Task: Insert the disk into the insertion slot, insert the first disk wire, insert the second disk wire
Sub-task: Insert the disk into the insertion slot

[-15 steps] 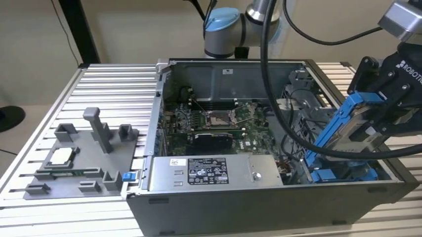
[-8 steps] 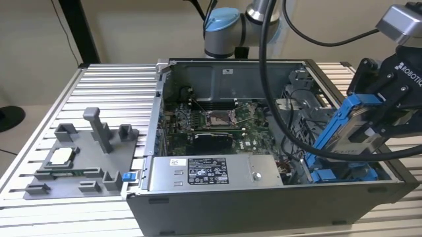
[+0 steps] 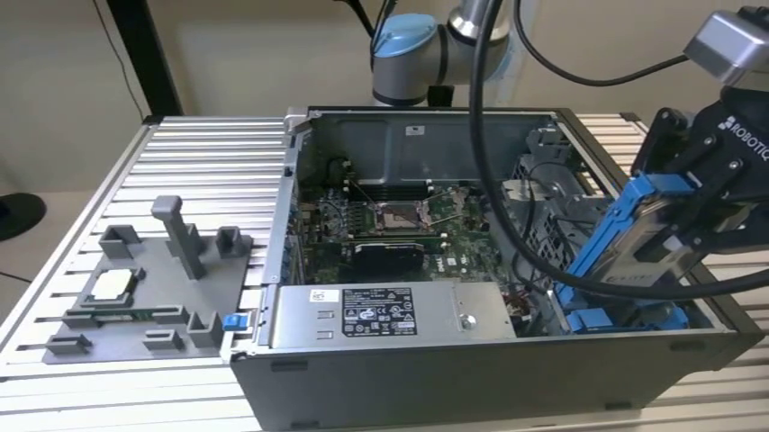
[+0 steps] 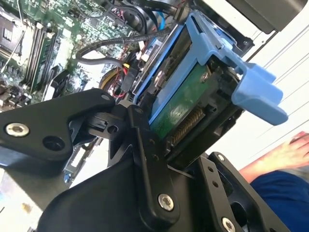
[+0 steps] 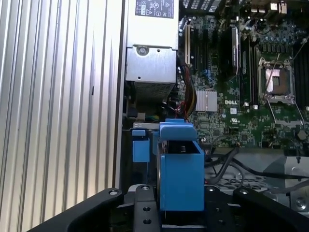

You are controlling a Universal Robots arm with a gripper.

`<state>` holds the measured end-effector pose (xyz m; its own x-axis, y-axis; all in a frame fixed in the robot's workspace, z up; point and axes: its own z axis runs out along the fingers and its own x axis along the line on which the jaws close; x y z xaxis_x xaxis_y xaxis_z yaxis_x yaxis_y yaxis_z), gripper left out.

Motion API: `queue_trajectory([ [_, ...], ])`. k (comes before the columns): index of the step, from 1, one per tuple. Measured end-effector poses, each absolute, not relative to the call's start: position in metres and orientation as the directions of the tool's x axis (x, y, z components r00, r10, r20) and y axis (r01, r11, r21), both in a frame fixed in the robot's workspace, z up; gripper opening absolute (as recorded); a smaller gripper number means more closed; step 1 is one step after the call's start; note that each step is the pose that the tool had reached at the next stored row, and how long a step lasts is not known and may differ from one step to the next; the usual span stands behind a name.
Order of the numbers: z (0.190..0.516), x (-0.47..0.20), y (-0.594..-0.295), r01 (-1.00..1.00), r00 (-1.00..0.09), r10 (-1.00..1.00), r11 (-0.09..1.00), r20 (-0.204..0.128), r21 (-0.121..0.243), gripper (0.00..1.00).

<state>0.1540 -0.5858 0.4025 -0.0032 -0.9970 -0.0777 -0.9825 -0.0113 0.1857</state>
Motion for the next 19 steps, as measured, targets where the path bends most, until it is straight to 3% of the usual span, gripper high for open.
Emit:
queue_trajectory([
  [19,0.402,0.1527,-0.5869,-0.983,-0.004,-0.996,-0.013,-0.089,0.185,0.0],
])
